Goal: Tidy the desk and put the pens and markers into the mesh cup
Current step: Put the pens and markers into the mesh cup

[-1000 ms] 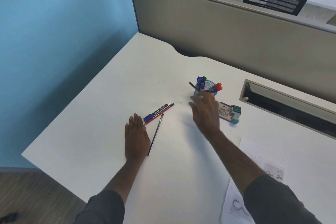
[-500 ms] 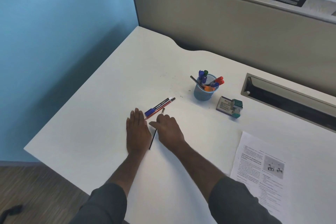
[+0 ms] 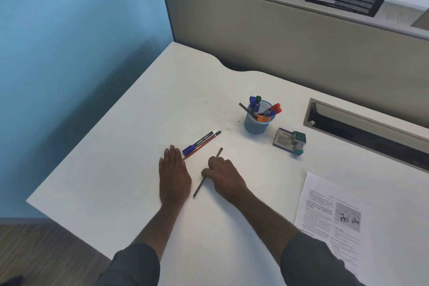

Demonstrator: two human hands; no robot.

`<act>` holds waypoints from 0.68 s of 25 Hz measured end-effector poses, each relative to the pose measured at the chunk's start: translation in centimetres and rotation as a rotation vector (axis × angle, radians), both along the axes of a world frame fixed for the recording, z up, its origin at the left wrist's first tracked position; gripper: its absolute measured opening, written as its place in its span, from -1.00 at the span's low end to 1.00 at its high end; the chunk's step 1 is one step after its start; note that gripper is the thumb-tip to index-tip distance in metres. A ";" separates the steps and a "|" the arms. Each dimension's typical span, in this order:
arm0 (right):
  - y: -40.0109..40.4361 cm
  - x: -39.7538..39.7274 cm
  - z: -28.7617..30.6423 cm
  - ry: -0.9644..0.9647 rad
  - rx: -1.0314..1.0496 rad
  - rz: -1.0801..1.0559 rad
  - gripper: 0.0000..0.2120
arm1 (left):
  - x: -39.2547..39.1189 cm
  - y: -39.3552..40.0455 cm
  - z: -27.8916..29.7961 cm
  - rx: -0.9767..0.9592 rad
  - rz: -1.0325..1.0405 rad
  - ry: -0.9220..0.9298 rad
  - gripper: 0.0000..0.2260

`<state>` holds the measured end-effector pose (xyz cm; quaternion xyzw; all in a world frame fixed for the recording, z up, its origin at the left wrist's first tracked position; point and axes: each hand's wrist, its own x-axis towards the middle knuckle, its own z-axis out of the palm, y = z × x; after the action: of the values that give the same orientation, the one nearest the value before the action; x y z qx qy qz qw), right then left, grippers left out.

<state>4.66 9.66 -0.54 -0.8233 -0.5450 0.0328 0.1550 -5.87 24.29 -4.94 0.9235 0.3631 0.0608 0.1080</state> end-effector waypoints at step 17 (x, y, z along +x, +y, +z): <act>-2.9 5.3 3.9 0.232 0.457 -0.475 -0.88 | 0.0 0.0 -0.1 -0.011 -0.001 -0.006 -0.57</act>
<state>9.92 6.78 3.37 -0.8619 -0.3102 -0.0336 0.3997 -5.84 24.28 -5.03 0.9229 0.3625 0.0616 0.1139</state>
